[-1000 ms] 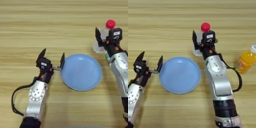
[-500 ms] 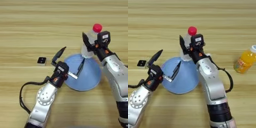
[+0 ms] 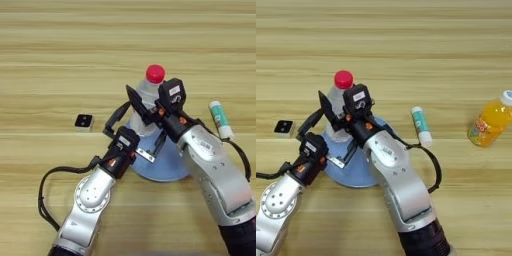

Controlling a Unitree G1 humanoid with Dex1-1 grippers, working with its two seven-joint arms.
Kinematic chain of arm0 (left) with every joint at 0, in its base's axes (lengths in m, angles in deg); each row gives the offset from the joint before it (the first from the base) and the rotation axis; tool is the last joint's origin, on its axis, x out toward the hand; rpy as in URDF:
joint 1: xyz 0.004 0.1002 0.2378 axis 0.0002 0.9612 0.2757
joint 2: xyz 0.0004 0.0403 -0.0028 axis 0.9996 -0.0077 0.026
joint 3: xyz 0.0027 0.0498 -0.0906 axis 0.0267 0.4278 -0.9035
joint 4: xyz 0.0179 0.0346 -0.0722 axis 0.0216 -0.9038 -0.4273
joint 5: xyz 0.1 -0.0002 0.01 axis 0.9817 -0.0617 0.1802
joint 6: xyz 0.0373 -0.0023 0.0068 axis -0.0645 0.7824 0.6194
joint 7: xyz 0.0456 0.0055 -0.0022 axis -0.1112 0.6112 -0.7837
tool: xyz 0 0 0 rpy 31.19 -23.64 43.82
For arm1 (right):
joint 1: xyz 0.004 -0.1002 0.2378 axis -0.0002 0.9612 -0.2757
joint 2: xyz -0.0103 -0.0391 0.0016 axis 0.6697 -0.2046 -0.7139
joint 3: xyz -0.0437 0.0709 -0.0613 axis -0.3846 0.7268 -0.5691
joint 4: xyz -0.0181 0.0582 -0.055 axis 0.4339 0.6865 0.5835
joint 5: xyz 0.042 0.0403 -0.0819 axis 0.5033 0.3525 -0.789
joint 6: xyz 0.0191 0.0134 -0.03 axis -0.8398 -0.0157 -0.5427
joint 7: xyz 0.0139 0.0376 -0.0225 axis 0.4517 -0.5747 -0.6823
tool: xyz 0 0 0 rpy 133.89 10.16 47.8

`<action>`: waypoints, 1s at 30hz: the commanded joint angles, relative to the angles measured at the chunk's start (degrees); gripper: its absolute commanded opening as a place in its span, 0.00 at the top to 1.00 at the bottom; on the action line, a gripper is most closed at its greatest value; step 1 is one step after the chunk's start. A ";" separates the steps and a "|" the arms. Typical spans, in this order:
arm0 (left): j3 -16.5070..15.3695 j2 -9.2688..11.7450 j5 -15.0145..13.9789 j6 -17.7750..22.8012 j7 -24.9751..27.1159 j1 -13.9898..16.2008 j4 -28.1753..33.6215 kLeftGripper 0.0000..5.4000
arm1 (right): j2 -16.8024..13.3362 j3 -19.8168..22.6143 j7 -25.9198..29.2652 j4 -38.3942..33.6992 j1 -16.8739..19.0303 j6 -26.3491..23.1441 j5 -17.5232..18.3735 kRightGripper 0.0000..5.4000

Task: Move the objects on the table

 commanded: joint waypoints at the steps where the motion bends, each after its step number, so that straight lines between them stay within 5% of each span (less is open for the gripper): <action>1: -0.69 0.14 -0.27 0.16 -0.40 -1.01 -2.05 0.00 | 1.65 -3.17 0.31 -2.93 0.74 -0.92 0.35 0.42; 12: -2.74 0.18 -0.53 -0.55 -1.49 -1.97 -4.47 0.00 | 1.19 -5.04 0.83 -4.92 2.76 -2.62 0.96 0.43; 30: -4.22 -0.11 -1.96 -1.50 -1.42 -2.22 -5.21 0.31 | 1.37 -3.35 1.11 -3.60 2.43 -2.47 1.19 0.43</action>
